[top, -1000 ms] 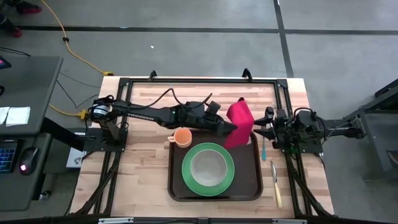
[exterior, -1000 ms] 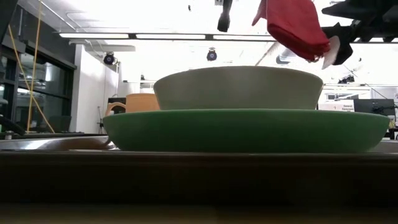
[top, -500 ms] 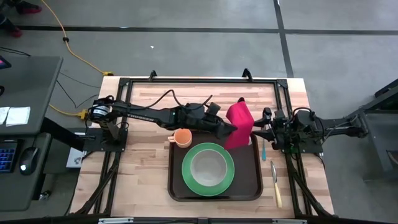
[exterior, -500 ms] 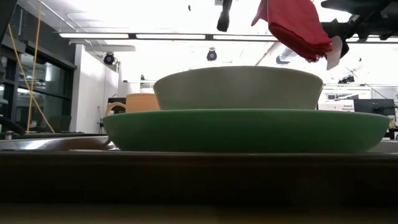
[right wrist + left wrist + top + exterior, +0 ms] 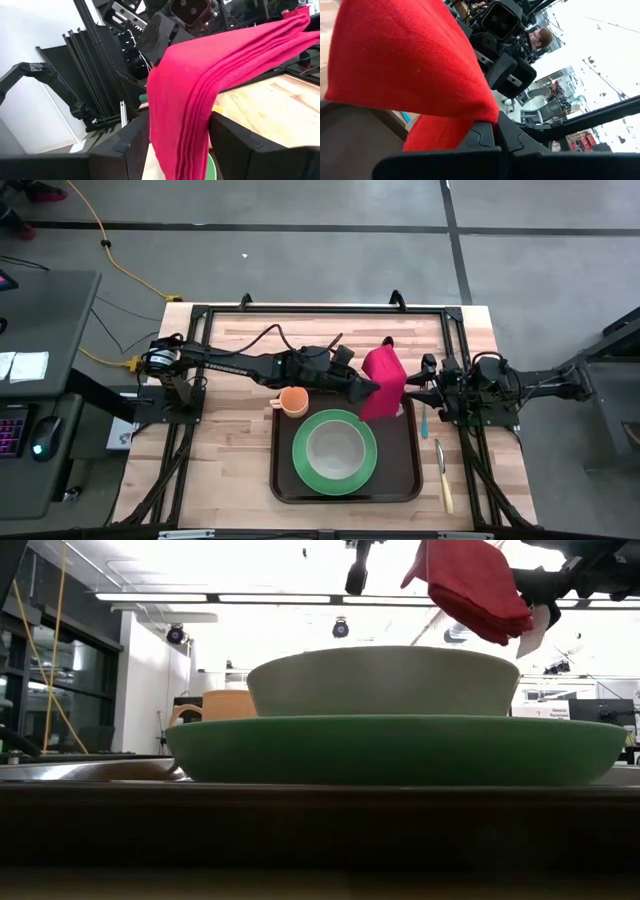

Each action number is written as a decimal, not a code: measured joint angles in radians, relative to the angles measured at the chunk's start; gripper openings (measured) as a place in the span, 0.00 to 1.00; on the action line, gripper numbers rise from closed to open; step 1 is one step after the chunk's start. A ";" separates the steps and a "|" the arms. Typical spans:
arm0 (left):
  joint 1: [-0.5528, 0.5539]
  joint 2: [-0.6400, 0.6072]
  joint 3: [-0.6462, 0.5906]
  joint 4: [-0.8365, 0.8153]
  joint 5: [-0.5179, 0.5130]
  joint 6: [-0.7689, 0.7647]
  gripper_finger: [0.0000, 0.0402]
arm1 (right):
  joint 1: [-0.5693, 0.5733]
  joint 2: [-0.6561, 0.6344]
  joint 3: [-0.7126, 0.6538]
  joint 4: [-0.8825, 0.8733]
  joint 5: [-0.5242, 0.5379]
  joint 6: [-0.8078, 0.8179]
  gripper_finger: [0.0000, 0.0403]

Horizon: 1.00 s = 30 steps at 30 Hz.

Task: Set up tray
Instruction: Put the red table napkin to the right of the green plate on the brown serving tray

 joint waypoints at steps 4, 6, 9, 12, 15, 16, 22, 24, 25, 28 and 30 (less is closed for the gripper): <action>0.000 0.000 0.000 0.000 -0.013 0.000 0.03 | 0.000 0.006 0.000 0.003 0.000 0.000 0.44; 0.000 0.000 0.000 0.000 -0.013 0.000 0.03 | 0.000 0.021 0.000 0.012 0.000 0.000 0.44; 0.000 0.014 0.004 0.015 -0.012 -0.003 0.03 | 0.000 0.055 0.000 0.041 -0.002 0.005 0.44; 0.000 0.035 0.023 0.000 0.010 -0.004 0.03 | 0.000 0.093 0.000 0.084 -0.014 0.005 0.44; 0.000 0.059 0.044 0.003 0.037 0.000 0.03 | 0.000 0.118 0.000 0.093 -0.026 0.006 0.44; 0.000 0.063 0.049 0.000 0.044 -0.001 0.03 | 0.000 0.124 0.000 0.094 -0.028 0.007 0.44; 0.000 0.074 0.055 -0.002 0.044 0.000 0.03 | 0.000 0.122 0.000 0.090 -0.051 0.008 0.43; 0.000 0.073 0.055 0.000 0.044 0.000 0.03 | 0.000 0.121 0.000 0.091 -0.056 0.018 0.41; 0.000 0.072 0.055 0.000 0.044 0.000 0.03 | 0.000 0.121 0.000 0.089 -0.059 0.023 0.41; 0.000 0.072 0.055 -0.010 0.044 0.000 0.03 | 0.000 0.121 0.000 0.083 -0.068 0.033 0.37; 0.000 0.072 0.055 -0.010 0.044 0.001 0.03 | 0.000 0.121 0.000 0.083 -0.074 0.043 0.34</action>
